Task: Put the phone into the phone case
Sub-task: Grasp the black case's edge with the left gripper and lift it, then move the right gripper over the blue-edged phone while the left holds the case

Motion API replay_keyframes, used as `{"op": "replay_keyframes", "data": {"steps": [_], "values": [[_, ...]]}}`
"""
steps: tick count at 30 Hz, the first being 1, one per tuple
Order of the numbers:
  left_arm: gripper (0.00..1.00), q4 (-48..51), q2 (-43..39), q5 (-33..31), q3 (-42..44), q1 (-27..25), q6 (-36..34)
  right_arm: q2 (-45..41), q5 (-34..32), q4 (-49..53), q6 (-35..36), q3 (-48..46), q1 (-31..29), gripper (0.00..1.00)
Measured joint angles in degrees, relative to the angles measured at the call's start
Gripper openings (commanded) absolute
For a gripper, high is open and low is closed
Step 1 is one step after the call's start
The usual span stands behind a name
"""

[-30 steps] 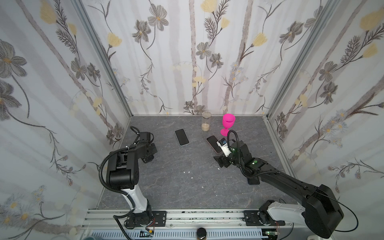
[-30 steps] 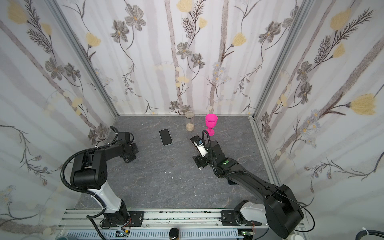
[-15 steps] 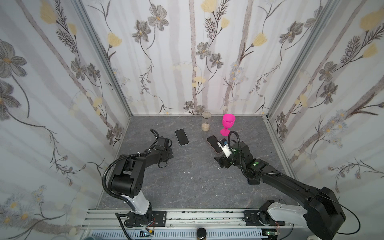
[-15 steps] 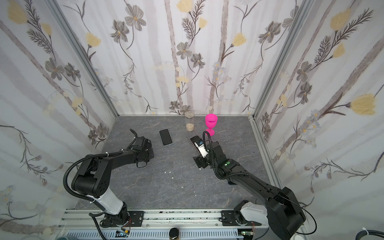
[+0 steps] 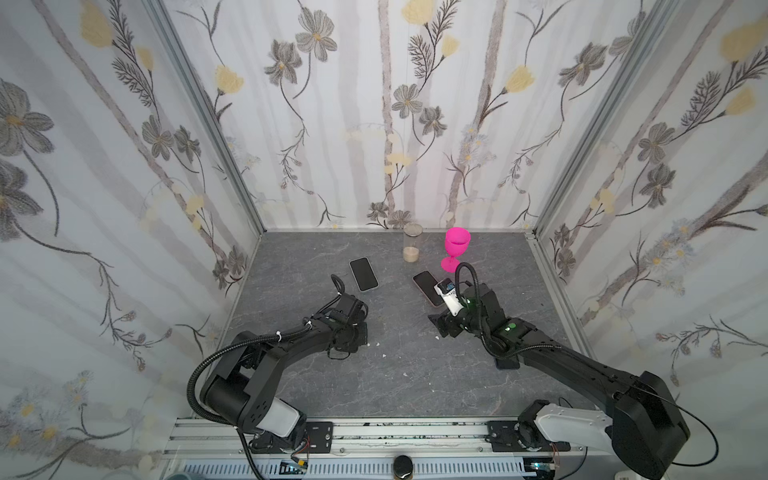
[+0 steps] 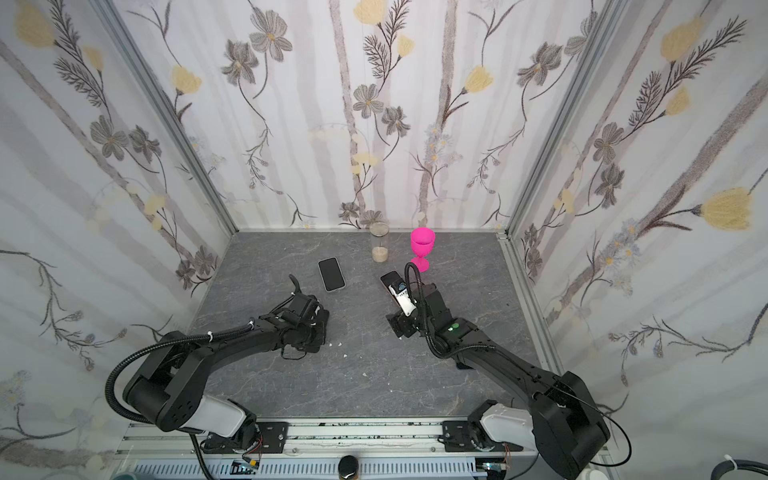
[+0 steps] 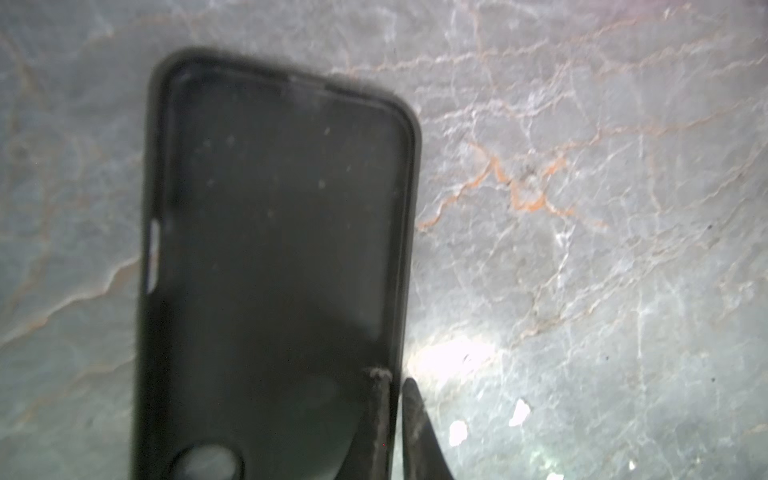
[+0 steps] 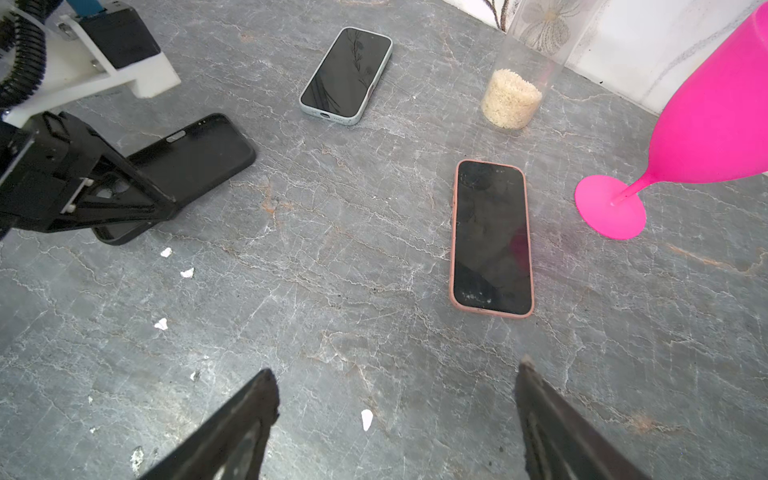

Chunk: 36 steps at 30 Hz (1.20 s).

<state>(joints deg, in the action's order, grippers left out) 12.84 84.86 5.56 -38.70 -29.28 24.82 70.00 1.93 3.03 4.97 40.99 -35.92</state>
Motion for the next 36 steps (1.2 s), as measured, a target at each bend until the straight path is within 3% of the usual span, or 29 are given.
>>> {"op": "replay_keyframes", "data": {"steps": [7,9,19,36], "values": [[0.51,2.4,-5.0,-1.7,-1.3,0.1,-1.0,1.6,0.1,1.9,-0.4,1.8,-0.1,0.87],[0.55,2.4,-5.6,-2.8,-2.2,0.3,-1.0,1.3,0.1,2.4,-0.4,2.6,-0.1,0.87],[0.58,0.4,-4.3,-3.1,-5.4,3.7,2.8,-2.1,-0.4,3.1,-0.5,0.4,-0.3,0.87],[0.59,-5.8,12.7,0.6,-15.4,4.6,10.1,-5.2,-0.5,4.3,-3.5,-0.2,-1.1,0.87]]}}
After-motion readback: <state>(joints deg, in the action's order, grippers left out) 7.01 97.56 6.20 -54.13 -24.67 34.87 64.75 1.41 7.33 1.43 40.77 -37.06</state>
